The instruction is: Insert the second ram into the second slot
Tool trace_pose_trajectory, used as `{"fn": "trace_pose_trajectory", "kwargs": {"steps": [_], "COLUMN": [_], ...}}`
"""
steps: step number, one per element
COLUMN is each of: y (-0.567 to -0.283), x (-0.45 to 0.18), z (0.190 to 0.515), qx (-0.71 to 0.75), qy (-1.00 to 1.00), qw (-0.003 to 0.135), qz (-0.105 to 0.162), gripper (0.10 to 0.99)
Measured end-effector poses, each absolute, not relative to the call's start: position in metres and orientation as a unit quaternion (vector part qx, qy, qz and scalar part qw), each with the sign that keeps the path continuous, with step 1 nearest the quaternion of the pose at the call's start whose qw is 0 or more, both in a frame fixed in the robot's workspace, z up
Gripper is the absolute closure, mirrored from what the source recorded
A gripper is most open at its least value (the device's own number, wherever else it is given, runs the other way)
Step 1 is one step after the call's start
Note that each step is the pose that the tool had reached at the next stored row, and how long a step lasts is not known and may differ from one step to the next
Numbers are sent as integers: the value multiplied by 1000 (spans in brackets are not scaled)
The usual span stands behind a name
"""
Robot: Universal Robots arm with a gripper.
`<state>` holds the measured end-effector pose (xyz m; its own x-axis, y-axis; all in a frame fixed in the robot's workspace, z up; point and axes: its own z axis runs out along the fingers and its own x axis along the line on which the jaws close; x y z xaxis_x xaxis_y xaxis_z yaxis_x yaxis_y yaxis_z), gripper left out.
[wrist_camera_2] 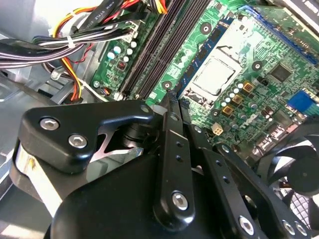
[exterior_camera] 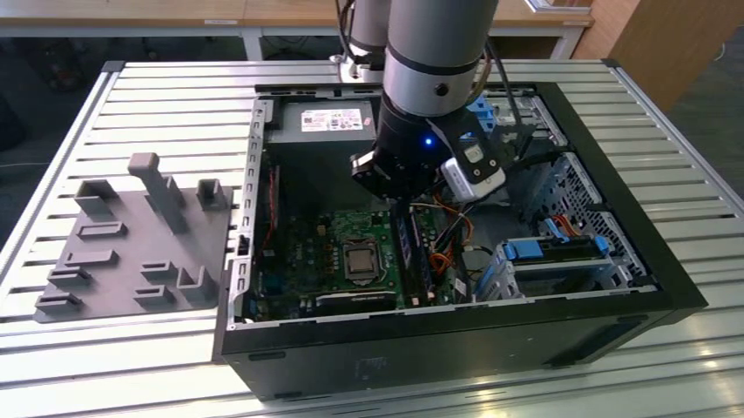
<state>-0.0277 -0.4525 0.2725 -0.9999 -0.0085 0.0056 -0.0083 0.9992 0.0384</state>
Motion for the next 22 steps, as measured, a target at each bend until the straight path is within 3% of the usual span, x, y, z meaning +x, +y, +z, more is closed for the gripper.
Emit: {"fn": "trace_pose_trajectory", "kwargs": {"steps": [22], "y": [-458], "x": [-27], "z": [252], "qx": [-2], "qy": [-1000], "qw": [3], "qz": [-17], "gripper": [961]}}
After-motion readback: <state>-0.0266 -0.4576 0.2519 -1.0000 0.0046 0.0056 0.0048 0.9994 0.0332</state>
